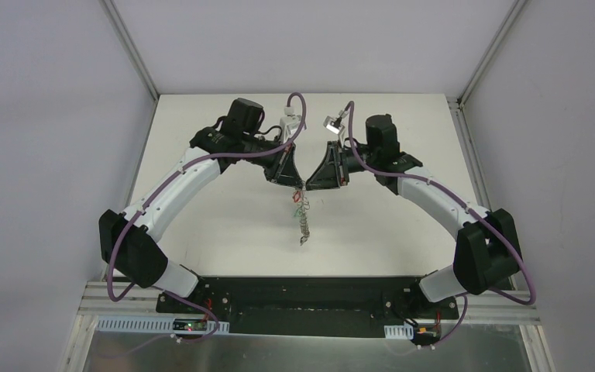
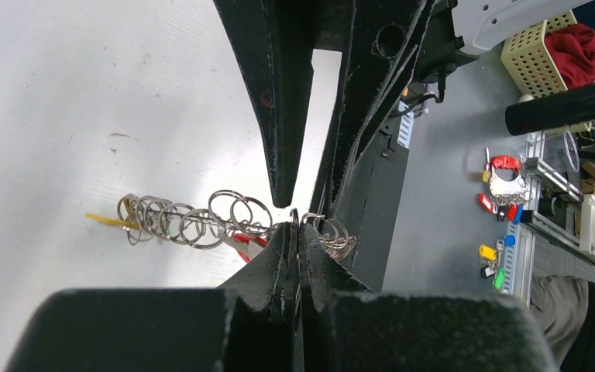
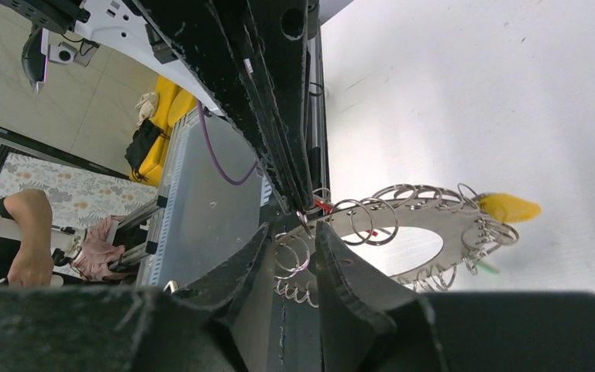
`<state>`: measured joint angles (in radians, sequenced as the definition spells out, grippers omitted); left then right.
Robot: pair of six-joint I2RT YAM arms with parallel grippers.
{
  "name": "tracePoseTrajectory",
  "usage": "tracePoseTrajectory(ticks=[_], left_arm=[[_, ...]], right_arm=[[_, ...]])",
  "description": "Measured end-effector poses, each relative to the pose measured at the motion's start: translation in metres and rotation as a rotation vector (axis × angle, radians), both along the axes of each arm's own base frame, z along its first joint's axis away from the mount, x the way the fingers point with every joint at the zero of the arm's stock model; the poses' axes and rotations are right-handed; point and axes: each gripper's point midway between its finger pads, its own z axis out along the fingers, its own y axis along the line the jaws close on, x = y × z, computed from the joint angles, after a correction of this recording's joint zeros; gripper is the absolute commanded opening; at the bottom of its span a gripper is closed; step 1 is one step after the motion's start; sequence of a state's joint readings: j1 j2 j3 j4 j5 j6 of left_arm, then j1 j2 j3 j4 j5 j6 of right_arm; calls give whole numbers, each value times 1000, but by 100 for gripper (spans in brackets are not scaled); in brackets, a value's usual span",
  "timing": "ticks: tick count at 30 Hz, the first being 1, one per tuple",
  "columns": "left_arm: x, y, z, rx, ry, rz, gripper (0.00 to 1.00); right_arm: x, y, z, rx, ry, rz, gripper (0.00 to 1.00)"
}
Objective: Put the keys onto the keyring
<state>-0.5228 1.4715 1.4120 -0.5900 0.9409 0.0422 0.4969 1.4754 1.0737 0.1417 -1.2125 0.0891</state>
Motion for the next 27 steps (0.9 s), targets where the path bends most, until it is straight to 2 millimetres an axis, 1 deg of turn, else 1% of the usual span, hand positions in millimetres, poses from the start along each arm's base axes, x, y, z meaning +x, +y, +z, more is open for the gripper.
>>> tracePoseTrajectory(ticks=[8, 16, 21, 26, 27], left_arm=[[-2, -1, 1, -5, 3, -7, 0], [-4, -2, 2, -14, 9, -19, 0], [-4, -2, 3, -16, 10, -21, 0], [-4, -2, 3, -17, 11, -21, 0], [-4, -2, 3, -17, 10, -21, 5]], right_arm=[[-9, 4, -5, -12, -5, 28, 27], [-12, 5, -5, -19, -7, 38, 16], [-11, 5, -5, -21, -9, 39, 0], [-11, 6, -6, -25, -3, 41, 0], [-11, 6, -5, -26, -1, 41, 0]])
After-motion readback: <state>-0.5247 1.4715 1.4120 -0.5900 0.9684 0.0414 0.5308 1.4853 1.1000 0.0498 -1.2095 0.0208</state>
